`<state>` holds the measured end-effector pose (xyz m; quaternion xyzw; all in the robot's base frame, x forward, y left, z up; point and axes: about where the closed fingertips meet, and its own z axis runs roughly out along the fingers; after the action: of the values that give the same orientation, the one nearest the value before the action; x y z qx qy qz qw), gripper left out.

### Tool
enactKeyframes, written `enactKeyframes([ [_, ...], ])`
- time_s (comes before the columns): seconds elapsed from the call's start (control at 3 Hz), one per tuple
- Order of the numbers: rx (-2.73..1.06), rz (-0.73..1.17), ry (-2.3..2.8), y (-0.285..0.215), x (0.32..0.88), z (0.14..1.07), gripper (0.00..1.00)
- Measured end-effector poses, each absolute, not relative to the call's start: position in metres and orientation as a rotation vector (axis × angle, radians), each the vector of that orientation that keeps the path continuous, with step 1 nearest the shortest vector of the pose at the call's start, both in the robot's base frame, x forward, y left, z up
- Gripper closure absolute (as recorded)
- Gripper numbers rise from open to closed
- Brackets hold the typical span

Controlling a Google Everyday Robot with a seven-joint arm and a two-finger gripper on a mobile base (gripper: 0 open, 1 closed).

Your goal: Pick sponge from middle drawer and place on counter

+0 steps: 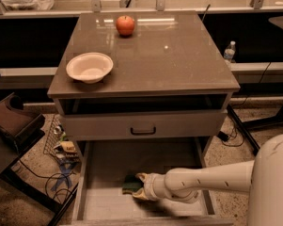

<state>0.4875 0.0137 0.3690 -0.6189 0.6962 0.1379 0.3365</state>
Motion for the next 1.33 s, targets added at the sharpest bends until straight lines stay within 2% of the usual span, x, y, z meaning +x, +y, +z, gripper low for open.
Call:
enactKeyframes([
  [0.67, -1.606, 0.346, 1.803, 0.013, 0.486, 0.379, 1.00],
  [1.33, -1.498, 0.329, 1.813, -0.015, 0.475, 0.454, 1.00],
])
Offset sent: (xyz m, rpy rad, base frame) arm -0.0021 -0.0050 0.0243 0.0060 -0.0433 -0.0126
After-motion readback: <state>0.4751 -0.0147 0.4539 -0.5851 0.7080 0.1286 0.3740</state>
